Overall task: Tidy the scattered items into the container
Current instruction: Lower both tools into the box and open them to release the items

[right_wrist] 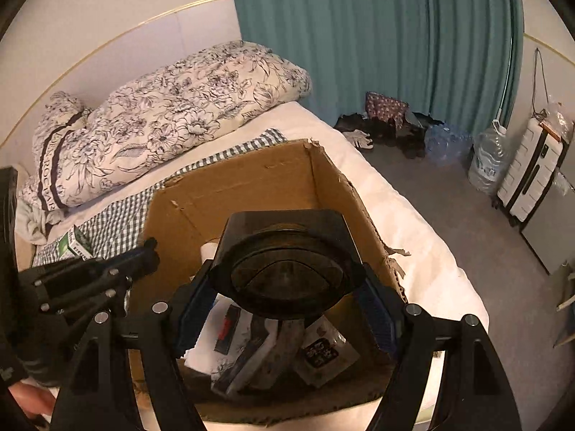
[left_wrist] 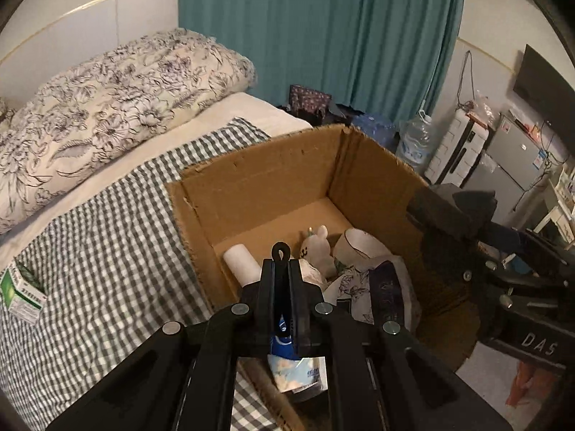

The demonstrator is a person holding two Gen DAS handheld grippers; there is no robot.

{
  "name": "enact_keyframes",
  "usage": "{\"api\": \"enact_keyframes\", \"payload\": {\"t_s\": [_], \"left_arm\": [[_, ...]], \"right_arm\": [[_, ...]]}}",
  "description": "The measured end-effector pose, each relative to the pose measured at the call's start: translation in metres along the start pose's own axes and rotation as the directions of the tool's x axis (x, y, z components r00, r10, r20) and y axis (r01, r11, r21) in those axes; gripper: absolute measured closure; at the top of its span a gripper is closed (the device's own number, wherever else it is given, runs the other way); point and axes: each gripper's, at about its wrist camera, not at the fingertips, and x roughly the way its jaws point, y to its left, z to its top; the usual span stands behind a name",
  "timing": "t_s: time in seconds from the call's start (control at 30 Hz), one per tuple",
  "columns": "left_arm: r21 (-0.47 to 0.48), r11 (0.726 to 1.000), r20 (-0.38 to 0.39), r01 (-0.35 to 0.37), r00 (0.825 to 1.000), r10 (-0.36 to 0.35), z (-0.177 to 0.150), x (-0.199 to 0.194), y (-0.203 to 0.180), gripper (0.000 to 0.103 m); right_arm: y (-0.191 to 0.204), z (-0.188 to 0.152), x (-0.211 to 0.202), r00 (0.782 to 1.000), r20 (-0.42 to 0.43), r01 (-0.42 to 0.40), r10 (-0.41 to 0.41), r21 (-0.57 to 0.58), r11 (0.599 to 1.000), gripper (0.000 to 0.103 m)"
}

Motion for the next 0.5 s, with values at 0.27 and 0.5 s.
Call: {"api": "enact_keyframes", "payload": {"t_s": [0.27,0.5], "left_arm": [[-0.05,0.994,0.003,-0.093,0.996,0.093,-0.003,-0.005,0.017,0.0],[-0.1,0.986,-0.009,-0.131,0.991,0.131,-0.006,-0.015,0.037,0.0]], "right_arm": [[0.005,0.005,-0.001,0.997,0.044,0.072,-0.07,-0.034,0.997,0.008],[0.0,0.003,-0.001,0.999,0.04,0.023,-0.024,0.028,0.999,0.008]]}}
